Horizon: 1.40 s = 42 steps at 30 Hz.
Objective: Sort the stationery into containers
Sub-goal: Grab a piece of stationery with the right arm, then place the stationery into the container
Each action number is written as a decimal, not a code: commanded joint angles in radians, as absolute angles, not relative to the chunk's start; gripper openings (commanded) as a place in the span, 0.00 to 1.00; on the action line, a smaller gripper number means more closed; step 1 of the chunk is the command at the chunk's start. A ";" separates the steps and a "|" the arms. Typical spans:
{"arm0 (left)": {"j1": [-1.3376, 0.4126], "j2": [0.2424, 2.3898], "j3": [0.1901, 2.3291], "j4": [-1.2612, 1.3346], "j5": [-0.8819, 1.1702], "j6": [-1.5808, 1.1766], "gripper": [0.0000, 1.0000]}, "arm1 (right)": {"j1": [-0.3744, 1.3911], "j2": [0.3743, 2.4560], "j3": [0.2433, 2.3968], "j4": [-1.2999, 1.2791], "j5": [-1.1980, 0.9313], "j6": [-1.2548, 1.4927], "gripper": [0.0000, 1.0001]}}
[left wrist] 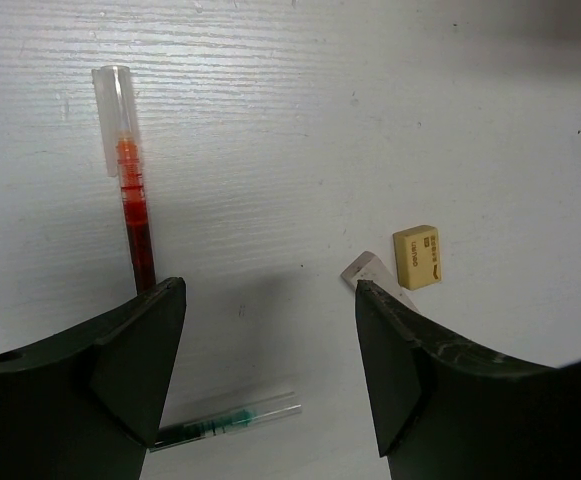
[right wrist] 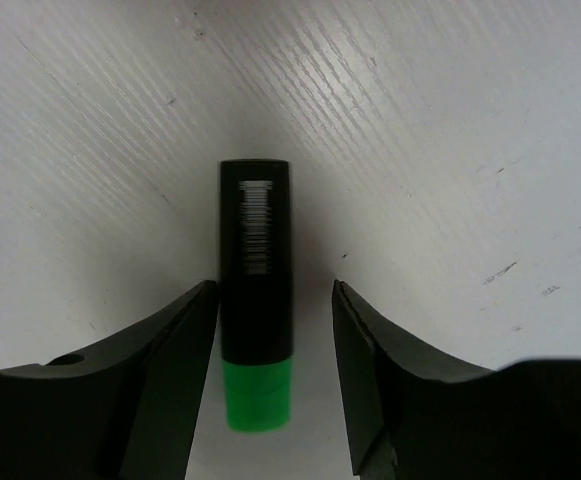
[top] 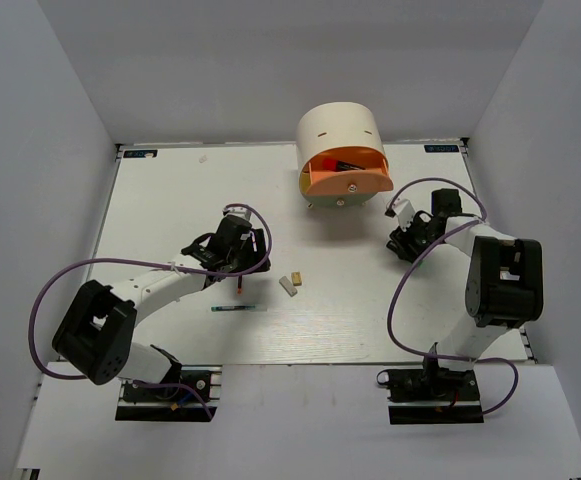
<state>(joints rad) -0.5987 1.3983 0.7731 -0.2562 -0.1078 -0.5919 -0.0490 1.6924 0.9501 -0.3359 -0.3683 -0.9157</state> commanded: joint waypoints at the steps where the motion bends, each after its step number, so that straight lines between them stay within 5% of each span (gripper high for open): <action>1: -0.597 1.379 0.785 -0.258 -0.110 -0.594 0.79 | -0.041 1.698 0.940 -0.342 -0.353 -0.926 0.54; 8: -0.597 1.388 0.785 -0.258 -0.110 -0.594 0.79 | -0.051 1.629 0.942 -0.513 -0.487 -1.053 0.16; 15: -0.597 1.407 0.785 -0.249 -0.110 -0.594 0.79 | -0.048 1.416 1.105 -0.946 -0.826 -1.472 0.13; 19: -0.597 1.416 0.785 -0.249 -0.110 -0.594 0.79 | -0.048 1.427 1.282 -1.063 -1.021 -1.459 0.13; 23: -0.597 1.416 0.785 -0.249 -0.110 -0.594 0.79 | -0.038 1.431 1.426 -0.973 -1.150 -1.220 0.12; 28: -0.597 1.407 0.785 -0.239 -0.110 -0.594 0.79 | -0.009 1.362 1.336 -0.153 -1.161 -0.608 0.13; 31: -0.597 1.407 0.785 -0.239 -0.110 -0.594 0.79 | 0.032 1.406 1.345 0.077 -1.138 -0.444 0.14; 42: -0.597 1.362 0.756 -0.249 -0.130 -0.594 0.79 | 0.139 1.621 1.506 0.279 -1.068 -0.288 0.16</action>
